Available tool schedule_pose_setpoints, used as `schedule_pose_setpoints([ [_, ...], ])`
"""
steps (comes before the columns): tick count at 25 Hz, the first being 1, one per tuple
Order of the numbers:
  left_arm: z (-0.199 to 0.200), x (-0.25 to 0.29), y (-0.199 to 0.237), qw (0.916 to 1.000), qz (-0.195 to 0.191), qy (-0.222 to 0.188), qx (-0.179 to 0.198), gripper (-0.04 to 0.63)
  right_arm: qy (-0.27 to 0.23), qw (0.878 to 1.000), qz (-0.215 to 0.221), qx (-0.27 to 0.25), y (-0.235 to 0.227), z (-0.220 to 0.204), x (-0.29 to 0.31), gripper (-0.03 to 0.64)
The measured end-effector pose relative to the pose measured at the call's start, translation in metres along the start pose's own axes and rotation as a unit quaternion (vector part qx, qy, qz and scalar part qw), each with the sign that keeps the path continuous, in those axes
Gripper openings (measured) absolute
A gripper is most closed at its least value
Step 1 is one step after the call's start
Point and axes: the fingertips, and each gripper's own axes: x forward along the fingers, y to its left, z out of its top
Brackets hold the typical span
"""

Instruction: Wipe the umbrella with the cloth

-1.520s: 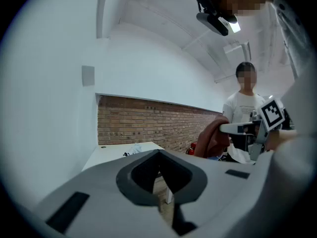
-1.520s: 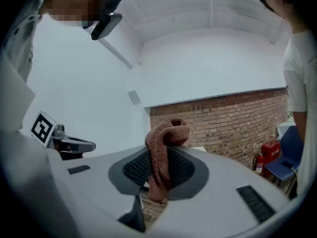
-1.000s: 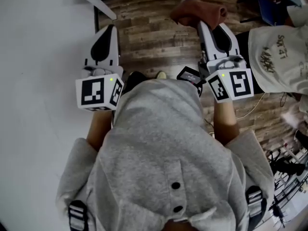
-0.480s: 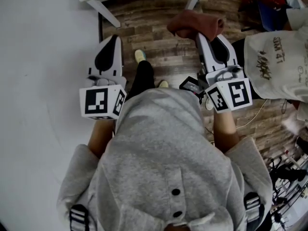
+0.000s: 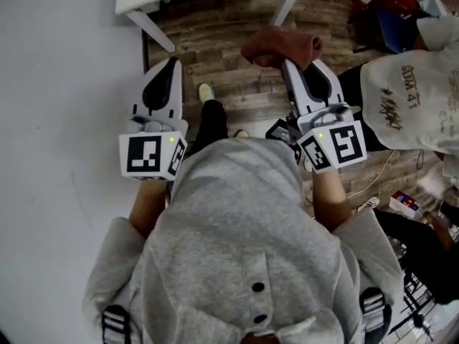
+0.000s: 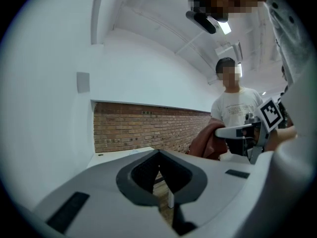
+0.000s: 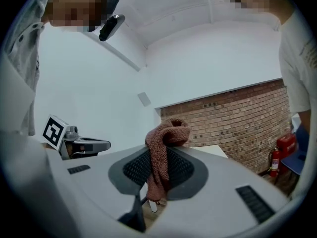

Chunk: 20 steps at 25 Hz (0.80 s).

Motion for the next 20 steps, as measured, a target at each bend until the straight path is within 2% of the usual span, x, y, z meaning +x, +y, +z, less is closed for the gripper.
schedule_pose_setpoints([
  [9,-0.014,0.042,0.042,0.9999,0.0,0.009,-0.006,0.015,-0.002,1.0,0.011,-0.023,-0.007,0.007,0.063,0.075],
  [16,-0.002,0.081,0.079,0.9995,-0.008,-0.002,-0.031,0.015,0.007,1.0,0.005,-0.011,-0.026,0.004,0.12,0.075],
  [20,-0.011,0.103,0.095,0.9993,-0.012,0.014,-0.033,0.015,0.018,1.0,0.006,-0.005,-0.036,-0.003,0.149,0.075],
])
